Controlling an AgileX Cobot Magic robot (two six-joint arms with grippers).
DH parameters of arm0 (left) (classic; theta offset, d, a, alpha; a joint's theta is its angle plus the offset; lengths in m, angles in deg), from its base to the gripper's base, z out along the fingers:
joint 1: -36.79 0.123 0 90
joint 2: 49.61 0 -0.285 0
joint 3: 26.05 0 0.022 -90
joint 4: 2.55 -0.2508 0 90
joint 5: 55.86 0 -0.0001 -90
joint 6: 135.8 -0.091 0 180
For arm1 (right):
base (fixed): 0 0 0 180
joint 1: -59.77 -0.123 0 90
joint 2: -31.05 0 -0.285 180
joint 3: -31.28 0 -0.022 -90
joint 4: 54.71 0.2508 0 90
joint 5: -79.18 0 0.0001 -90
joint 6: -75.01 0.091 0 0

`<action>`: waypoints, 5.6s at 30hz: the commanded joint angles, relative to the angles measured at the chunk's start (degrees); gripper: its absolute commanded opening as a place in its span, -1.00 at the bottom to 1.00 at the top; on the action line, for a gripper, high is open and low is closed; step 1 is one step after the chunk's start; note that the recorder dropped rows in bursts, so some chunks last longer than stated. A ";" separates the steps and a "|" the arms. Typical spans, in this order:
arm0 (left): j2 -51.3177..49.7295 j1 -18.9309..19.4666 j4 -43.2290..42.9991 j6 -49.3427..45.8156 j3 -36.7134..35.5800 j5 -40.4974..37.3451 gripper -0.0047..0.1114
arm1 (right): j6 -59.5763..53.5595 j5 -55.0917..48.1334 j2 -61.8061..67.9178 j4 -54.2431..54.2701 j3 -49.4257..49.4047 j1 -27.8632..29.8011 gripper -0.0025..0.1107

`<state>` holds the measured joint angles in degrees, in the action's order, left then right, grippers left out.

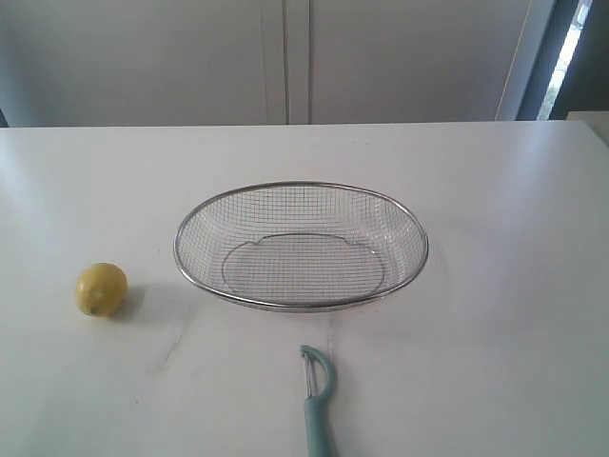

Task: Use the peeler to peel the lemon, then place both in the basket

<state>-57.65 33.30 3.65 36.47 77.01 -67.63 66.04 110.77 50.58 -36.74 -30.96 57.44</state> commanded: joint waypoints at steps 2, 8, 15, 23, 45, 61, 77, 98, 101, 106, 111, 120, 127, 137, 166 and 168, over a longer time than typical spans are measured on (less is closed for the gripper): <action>0.26 0.04 0.10 0.03 -0.28 -0.18 -0.92 | -0.14 -9.52 3.24 -0.02 3.29 -0.11 -0.96; 0.26 0.04 0.10 0.03 -0.28 -0.18 -0.92 | -8.57 -24.60 8.52 -0.02 7.63 -0.11 -0.96; 0.26 0.04 0.10 0.03 -0.28 -0.18 -0.92 | -12.73 -41.52 14.49 -0.02 12.13 -0.11 -0.96; 0.26 0.04 0.10 0.03 -0.28 -0.18 -0.92 | -7.05 -59.01 23.10 -8.45 17.22 0.13 -0.96; 0.26 0.04 0.10 0.03 -0.28 -0.18 -0.92 | 11.87 -92.17 35.85 -25.60 25.69 -8.68 -0.96; 0.26 0.04 0.10 0.03 -0.28 -0.18 -0.92 | 25.06 -89.73 54.30 -25.70 27.81 -36.21 -0.96; 0.26 0.04 0.10 0.03 -0.28 -0.18 -0.92 | 42.46 -85.13 75.67 -32.90 41.75 -55.87 -0.96; 0.26 0.04 0.10 0.03 -0.28 -0.18 -0.92 | 48.24 -74.94 82.03 -20.49 41.64 -56.11 -0.29; 0.26 0.04 0.10 0.03 -0.28 -0.18 -0.92 | 48.24 -74.94 84.06 -20.49 41.64 -56.11 -0.28; 0.26 0.04 0.10 0.03 -0.28 -0.18 -0.92 | 48.83 -74.53 87.04 -24.10 41.64 -56.11 -0.28; 0.26 0.04 0.10 0.03 -0.28 -0.18 -0.92 | 49.10 -74.39 89.18 -24.39 41.64 -56.00 -0.28; 0.26 0.04 0.10 0.03 -0.28 -0.18 -0.92 | 50.27 -72.83 89.79 -24.39 41.64 -56.00 -0.28; 0.26 0.04 0.10 0.03 -0.28 -0.18 -0.92 | 54.05 -71.80 89.79 -25.54 41.64 -56.00 -0.28; 0.26 0.04 0.10 0.03 -0.28 -0.18 -0.92 | 55.77 -71.35 89.79 -25.54 40.75 -56.00 -0.28; 0.26 0.04 0.10 0.03 -0.28 -0.18 -0.92 | 58.18 -65.79 91.77 -25.54 36.15 -56.00 -0.28; 0.26 0.04 0.10 0.03 -0.28 -0.18 -0.92 | 58.18 -65.79 91.79 -25.54 36.15 -56.00 -0.29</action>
<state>-57.65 33.30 3.65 36.47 77.01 -67.63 123.84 44.72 141.27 -62.01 5.52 1.47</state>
